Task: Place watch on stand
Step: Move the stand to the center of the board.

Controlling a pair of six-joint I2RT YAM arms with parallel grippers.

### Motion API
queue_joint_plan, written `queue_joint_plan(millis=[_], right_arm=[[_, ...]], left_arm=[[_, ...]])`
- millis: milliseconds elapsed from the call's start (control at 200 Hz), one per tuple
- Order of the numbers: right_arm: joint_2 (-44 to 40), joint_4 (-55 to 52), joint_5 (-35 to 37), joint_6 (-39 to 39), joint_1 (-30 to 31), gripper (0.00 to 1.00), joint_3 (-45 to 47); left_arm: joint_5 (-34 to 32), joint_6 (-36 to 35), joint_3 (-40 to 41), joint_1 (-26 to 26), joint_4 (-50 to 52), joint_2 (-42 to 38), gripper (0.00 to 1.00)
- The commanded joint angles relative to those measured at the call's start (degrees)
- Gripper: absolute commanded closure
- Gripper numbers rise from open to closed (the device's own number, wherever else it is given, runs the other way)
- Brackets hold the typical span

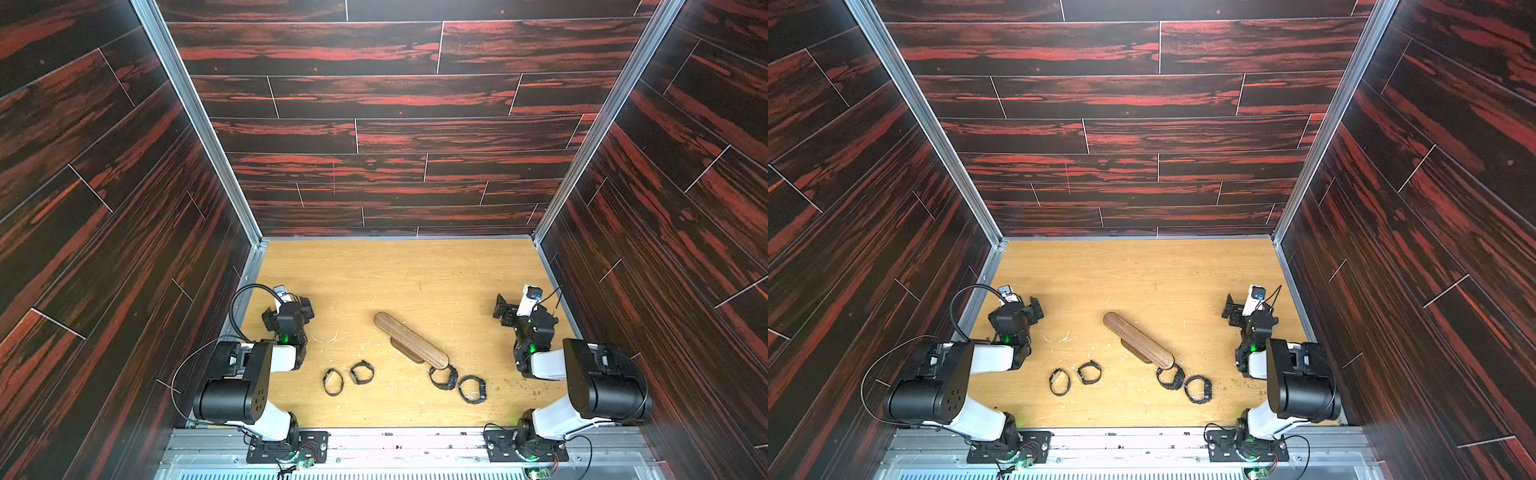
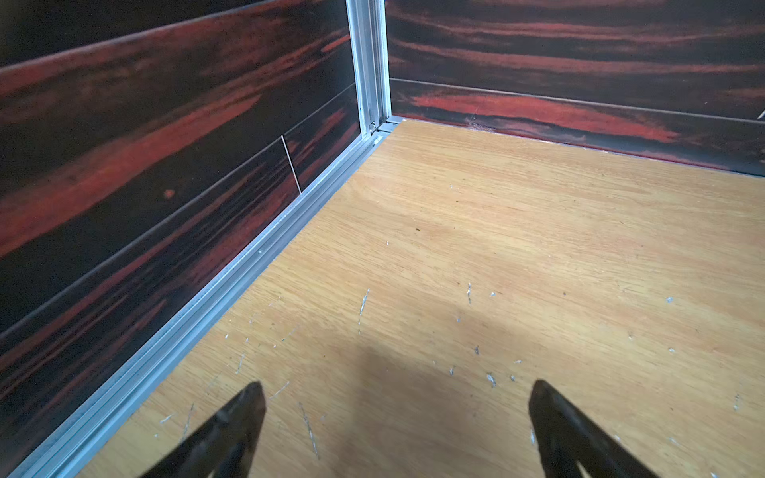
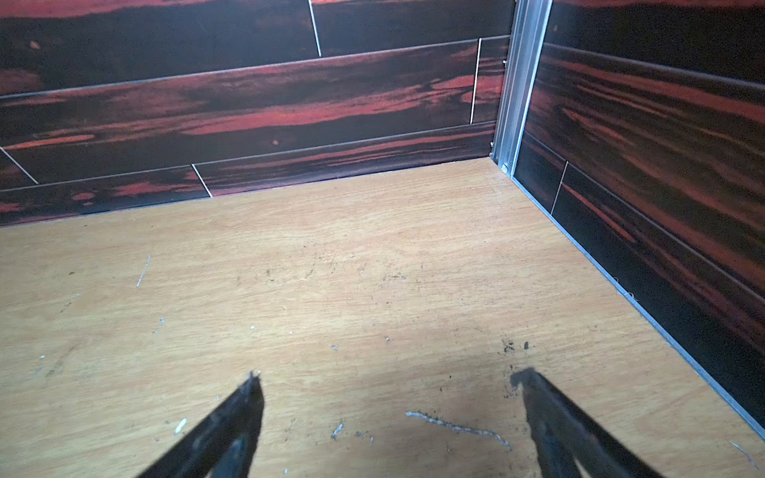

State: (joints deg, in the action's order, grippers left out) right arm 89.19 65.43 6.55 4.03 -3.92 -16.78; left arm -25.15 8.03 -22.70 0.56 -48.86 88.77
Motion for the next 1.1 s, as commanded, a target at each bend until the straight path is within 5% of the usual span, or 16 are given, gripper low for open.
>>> queue_joint_plan(millis=[0, 957, 1097], right_arm=[[0.2, 0.0, -0.6, -0.1, -0.2, 0.01, -0.8], [0.1, 0.1, -0.4, -0.2, 0.0, 0.02, -0.7], [-6.0, -20.8, 3.9, -0.4, 1.3, 0.01, -8.8]], left_arm=[[-0.9, 0.2, -0.3, 0.1, -0.3, -0.5, 0.00], [-0.5, -0.2, -0.3, 0.1, -0.5, -0.9, 0.00], [-0.7, -1.1, -1.3, 0.4, 4.2, -4.5, 0.00]])
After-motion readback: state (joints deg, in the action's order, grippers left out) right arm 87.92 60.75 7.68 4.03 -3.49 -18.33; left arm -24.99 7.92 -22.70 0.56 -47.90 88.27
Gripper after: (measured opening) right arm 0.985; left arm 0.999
